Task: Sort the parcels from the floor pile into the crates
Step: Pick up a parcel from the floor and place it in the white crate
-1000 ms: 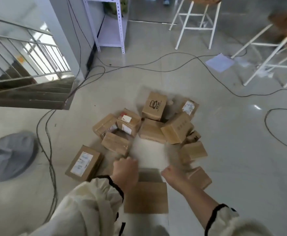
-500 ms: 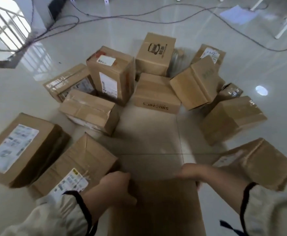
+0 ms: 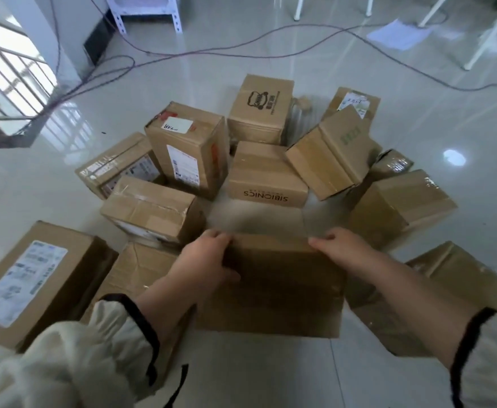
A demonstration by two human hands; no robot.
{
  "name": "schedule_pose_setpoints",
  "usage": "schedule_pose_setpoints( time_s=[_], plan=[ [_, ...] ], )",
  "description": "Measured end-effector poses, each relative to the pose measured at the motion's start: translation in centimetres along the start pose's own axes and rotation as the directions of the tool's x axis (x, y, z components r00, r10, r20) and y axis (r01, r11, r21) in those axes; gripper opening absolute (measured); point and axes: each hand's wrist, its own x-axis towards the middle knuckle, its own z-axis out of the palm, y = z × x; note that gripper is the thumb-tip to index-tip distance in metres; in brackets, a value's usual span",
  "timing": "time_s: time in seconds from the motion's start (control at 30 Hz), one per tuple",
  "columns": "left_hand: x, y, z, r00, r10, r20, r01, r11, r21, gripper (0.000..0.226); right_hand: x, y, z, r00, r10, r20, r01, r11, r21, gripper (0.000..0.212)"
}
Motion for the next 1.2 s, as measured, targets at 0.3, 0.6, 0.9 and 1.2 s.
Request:
schedule_pose_setpoints(
  time_s=[0.3, 0.6, 0.9, 1.2],
  plan=[
    [-1.2, -2.0, 1.4, 0.924, -0.050, -0.380, -0.042, 0.972, -0.231, 0.074, -1.3, 0.1, 0.7, 0.916, -0.269, -0.296, 0.301, 0.951, 0.067, 0.086],
    [-0.3, -2.4, -0.2, 0.937, -0.166, -0.308, 0.037, 0.922, -0.386, 0.080, -2.4, 0.2, 0.1, 0.919, -0.267, -0.290, 0.330, 0.924, 0.196, 0.068],
    [-2.2, -3.3, 4.9, 0.940, -0.226, -0.254, 0.106, 0.904, -0.414, 0.016, -3.0, 5.8, 4.6, 0.949, -0.078, -0.304, 0.163, 0.950, 0.265, 0.021],
    [-1.3, -3.9, 6.3, 0.951, -0.260, -0.168, 0.180, 0.906, -0.382, 0.033, -2.0, 6.6, 5.1, 0.959, -0.057, -0.278, 0.121, 0.968, 0.219, 0.034]
  ],
)
